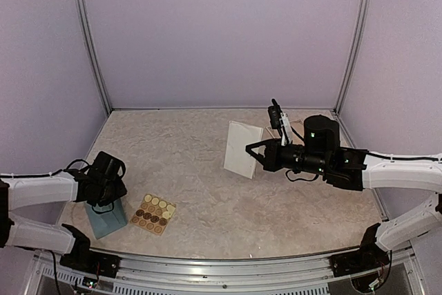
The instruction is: Place the letter into the envelope and seal it
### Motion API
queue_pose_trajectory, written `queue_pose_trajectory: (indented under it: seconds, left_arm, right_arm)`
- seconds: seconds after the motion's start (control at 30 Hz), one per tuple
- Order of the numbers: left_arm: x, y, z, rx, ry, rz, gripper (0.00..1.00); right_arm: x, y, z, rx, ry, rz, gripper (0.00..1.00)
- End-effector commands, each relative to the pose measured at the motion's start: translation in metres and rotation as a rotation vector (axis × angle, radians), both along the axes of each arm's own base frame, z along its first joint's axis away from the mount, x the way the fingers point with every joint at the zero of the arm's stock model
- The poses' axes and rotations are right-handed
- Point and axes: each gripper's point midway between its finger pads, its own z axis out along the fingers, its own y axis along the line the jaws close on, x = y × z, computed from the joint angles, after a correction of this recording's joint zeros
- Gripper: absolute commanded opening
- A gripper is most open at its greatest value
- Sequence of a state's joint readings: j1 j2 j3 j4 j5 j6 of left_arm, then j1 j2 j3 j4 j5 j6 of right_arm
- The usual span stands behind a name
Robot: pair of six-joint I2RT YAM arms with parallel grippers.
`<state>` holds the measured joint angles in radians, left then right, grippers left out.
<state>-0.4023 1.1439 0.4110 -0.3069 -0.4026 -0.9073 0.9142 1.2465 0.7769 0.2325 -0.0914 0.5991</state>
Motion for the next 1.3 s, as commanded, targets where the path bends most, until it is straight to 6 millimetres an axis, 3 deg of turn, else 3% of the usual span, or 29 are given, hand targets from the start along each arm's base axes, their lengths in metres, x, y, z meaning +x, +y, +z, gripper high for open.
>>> queue_pose_trajectory:
  seconds: [0.0, 0.27, 0.37, 0.53, 0.7, 0.93, 1.1, 1.27]
  left_arm:
    - [0.001, 0.0, -0.002, 0.001, 0.0, -0.01, 0.34]
    - [0.0, 0.002, 0.009, 0.018, 0.001, -0.014, 0.0]
    - [0.006, -0.003, 0.026, 0.006, -0.028, -0.028, 0.0]
    - [0.019, -0.02, 0.081, -0.01, -0.126, -0.078, 0.0]
    - [0.029, -0.064, 0.141, -0.049, -0.209, -0.186, 0.0]
    - [0.029, -0.156, 0.177, -0.154, -0.229, -0.391, 0.0]
    - [0.024, -0.227, 0.176, -0.232, -0.23, -0.526, 0.0]
    - [0.027, -0.281, 0.149, -0.268, -0.196, -0.616, 0.0]
  right_arm:
    - [0.001, -0.002, -0.001, -0.001, 0.005, -0.013, 0.0]
    - [0.002, -0.005, 0.0, 0.0, 0.003, -0.027, 0.0]
    - [0.003, -0.007, 0.001, -0.006, -0.001, -0.038, 0.0]
    - [0.007, -0.016, 0.003, -0.037, -0.019, -0.077, 0.0]
    - [0.014, -0.03, 0.008, -0.077, -0.046, -0.148, 0.0]
    - [0.016, -0.053, 0.018, -0.101, -0.069, -0.224, 0.0]
    - [0.016, -0.068, 0.023, -0.107, -0.079, -0.268, 0.0]
    - [0.012, -0.075, 0.022, -0.1, -0.067, -0.277, 0.0]
